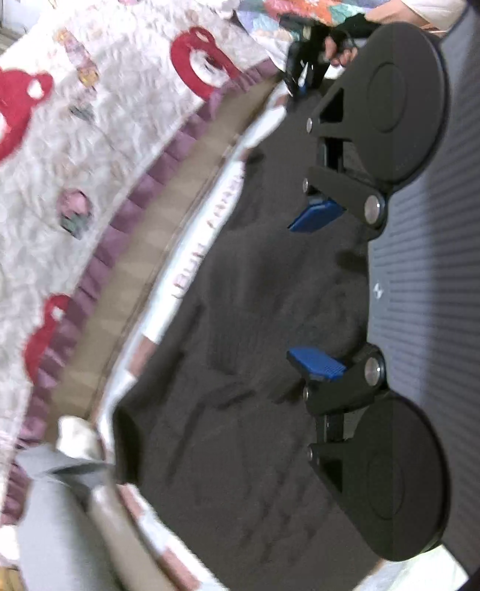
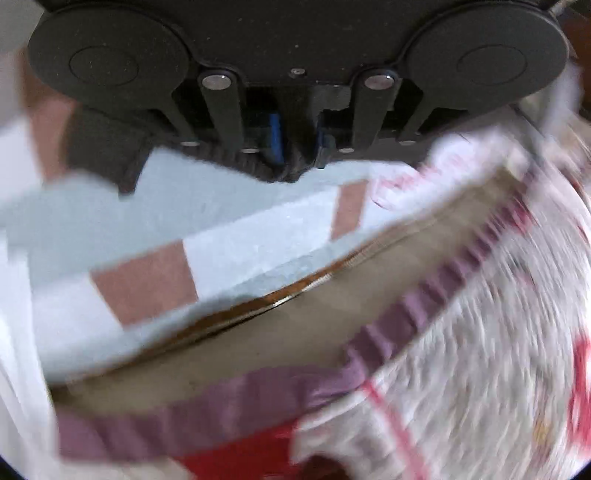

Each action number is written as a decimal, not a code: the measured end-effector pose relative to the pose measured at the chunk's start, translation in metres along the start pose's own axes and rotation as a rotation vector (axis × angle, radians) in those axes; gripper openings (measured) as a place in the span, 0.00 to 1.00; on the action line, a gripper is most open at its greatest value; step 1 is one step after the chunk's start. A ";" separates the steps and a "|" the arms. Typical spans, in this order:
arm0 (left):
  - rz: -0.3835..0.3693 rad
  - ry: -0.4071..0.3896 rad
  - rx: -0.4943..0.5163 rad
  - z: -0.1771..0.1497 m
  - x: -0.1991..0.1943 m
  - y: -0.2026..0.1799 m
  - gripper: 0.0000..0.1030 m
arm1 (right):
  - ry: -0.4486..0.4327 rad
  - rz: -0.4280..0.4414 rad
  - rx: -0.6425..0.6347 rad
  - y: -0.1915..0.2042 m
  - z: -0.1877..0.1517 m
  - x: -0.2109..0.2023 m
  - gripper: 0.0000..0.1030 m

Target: Fold clothes

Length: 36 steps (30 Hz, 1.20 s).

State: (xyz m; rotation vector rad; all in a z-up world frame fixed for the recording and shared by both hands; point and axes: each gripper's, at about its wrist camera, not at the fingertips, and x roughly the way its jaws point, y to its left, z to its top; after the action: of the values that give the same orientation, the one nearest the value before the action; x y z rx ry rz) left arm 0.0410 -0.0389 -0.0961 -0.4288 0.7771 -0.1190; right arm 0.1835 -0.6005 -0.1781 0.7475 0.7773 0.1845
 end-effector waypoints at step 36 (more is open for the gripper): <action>0.391 0.058 -0.115 -0.011 -0.016 0.041 0.14 | -0.111 -0.090 -0.183 0.032 0.013 -0.026 0.10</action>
State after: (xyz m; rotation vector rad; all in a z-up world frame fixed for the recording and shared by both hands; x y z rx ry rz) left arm 0.0194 -0.0009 -0.1098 -0.3758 0.9138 0.2802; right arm 0.1781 -0.5946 -0.1357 0.5443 0.6769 0.1301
